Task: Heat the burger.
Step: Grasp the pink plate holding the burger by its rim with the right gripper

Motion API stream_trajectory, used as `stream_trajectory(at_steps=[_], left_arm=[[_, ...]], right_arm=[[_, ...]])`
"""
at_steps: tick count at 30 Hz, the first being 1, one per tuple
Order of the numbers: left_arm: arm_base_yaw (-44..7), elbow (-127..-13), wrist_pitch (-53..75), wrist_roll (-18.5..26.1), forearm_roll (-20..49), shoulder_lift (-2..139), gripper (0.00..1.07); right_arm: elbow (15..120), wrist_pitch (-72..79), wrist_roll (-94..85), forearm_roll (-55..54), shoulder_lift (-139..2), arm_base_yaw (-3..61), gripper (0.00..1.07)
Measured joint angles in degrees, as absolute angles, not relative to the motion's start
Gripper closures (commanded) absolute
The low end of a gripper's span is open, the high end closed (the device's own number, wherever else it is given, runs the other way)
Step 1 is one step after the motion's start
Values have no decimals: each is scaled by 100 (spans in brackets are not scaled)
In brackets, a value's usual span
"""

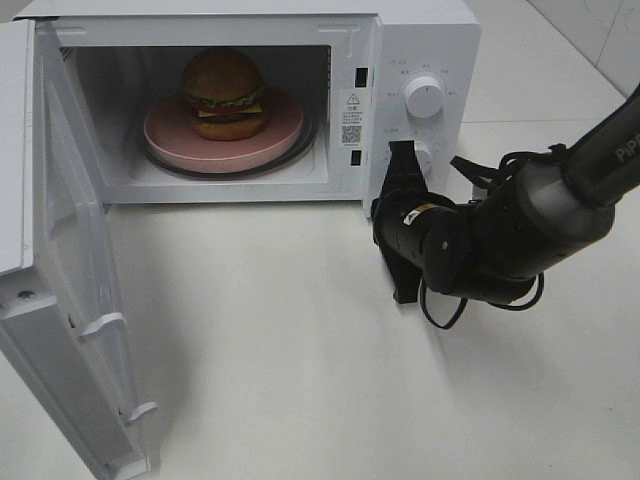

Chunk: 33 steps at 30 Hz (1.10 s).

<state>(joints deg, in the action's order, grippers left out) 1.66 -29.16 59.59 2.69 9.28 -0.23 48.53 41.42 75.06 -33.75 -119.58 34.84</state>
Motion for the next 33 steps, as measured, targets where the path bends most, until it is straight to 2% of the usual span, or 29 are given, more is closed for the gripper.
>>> stream_trajectory(at_steps=[9,20,33], left_arm=[[166,-2916,5959,269,928,-23,7],[166,-2916,5959,269,928,-23,7],[166,-2916,5959,269,928,-23,7]], right_arm=[[4228,3793,7437,-2985,-11413,3484,107],[3409,3358,6360,-2309,-10159,3484,106],[3317,1186,2997,-2023,-8680,3484,105]])
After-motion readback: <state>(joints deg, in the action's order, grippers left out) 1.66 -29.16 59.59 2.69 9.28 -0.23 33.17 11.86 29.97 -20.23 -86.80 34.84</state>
